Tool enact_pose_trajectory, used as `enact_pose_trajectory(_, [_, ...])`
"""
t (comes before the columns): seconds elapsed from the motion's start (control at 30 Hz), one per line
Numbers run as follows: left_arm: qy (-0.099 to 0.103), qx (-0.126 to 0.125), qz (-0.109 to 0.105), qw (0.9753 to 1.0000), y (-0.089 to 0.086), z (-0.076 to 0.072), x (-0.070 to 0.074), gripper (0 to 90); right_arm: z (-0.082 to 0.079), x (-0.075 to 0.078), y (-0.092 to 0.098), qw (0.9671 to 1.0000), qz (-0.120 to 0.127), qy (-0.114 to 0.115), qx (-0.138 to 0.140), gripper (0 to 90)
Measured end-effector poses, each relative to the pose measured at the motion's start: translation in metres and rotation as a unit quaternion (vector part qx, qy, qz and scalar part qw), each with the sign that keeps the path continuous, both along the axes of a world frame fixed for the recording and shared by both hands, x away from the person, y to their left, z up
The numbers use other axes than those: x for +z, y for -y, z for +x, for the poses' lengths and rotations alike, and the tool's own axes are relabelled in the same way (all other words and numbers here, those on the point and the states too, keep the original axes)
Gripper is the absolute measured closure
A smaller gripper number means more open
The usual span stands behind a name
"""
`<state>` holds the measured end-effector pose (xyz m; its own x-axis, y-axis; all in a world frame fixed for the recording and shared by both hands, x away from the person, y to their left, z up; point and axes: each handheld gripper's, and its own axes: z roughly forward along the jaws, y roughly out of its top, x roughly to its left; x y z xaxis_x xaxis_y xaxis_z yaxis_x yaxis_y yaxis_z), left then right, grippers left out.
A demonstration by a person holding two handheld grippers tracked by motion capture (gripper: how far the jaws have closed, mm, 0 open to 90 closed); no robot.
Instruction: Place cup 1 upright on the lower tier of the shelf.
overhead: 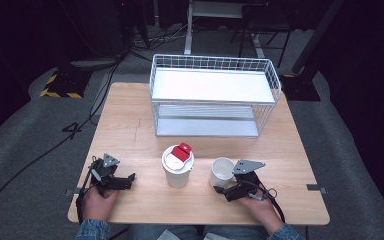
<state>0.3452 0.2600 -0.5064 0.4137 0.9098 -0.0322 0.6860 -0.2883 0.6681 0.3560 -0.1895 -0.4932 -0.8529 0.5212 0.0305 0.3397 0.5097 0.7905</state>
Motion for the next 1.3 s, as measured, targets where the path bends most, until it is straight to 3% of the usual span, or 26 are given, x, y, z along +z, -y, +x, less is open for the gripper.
enact_pose_trajectory(0.03, [0.000, 0.000, 0.000, 1.0000, 0.000, 0.000, 0.000, 1.0, 0.000, 0.001, 0.001, 1.0000, 0.007, 0.006, 0.002, 15.8])
enact_pose_trajectory(0.3, [0.000, 0.000, 0.000, 1.0000, 0.000, 0.000, 0.000, 1.0, -0.002, 0.001, 0.001, 0.9998, 0.009, 0.013, 0.008, 23.2])
enact_pose_trajectory(0.87, [0.000, 0.000, 0.000, 1.0000, 0.000, 0.000, 0.000, 1.0, -0.003, 0.002, -0.001, 0.9997, 0.008, 0.013, 0.018, 23.7])
enact_pose_trajectory(1.3, [0.000, 0.000, -0.001, 1.0000, 0.000, 0.000, 0.000, 1.0, 0.000, 0.020, -0.006, 0.9993, 0.020, 0.021, 0.023, 23.8])
